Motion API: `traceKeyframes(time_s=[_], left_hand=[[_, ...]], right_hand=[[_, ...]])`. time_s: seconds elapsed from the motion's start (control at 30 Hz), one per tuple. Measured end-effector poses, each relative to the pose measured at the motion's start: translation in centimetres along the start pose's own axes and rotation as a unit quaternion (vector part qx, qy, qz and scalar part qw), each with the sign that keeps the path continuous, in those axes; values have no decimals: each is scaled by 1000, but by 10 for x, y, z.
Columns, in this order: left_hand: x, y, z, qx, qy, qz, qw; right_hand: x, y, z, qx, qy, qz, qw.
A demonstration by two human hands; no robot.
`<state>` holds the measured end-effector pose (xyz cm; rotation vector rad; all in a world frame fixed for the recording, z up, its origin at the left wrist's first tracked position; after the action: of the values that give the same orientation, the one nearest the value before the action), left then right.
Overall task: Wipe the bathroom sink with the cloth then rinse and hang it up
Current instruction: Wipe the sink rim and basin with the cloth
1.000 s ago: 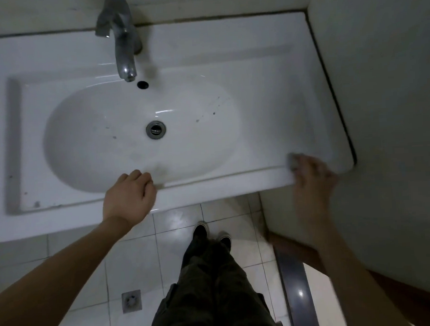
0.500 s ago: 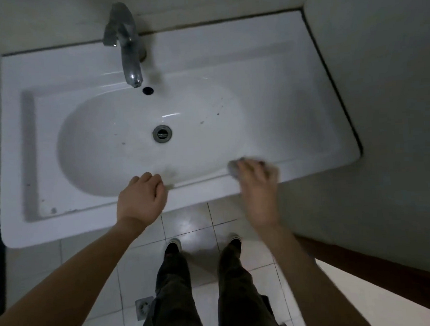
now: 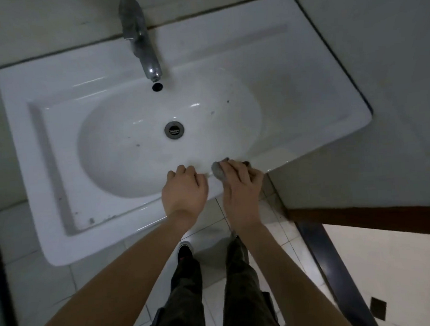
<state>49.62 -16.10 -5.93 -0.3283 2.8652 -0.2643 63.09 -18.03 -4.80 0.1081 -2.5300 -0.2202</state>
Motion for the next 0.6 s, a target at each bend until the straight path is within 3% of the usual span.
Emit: traceKeyframes(time_s=[0.13, 0.27, 0.43, 0.6], left_hand=[[4, 0, -1, 20, -23, 1, 1000], [26, -12, -23, -19, -32, 90, 995], [123, -53, -54, -101, 10, 88, 991], [193, -66, -37, -57, 79, 69, 993]], right_hand=[[6, 5, -11, -15, 2, -16, 1000], [-1, 4, 0, 26, 9, 25, 999], [0, 2, 0, -12, 34, 30, 999], [33, -13, 25, -22, -27, 46, 998]])
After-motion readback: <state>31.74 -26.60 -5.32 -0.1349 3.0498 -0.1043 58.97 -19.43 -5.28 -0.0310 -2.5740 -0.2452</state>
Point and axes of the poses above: each hand's wrist, its own y-axis towards the middle knuckle, its own z-axis out of the palm, x = y × z, the point moved 4 cm from there along y, towards the middle knuckle, and after that the axes turned 10 degrees about y, right-handed, at the moved point
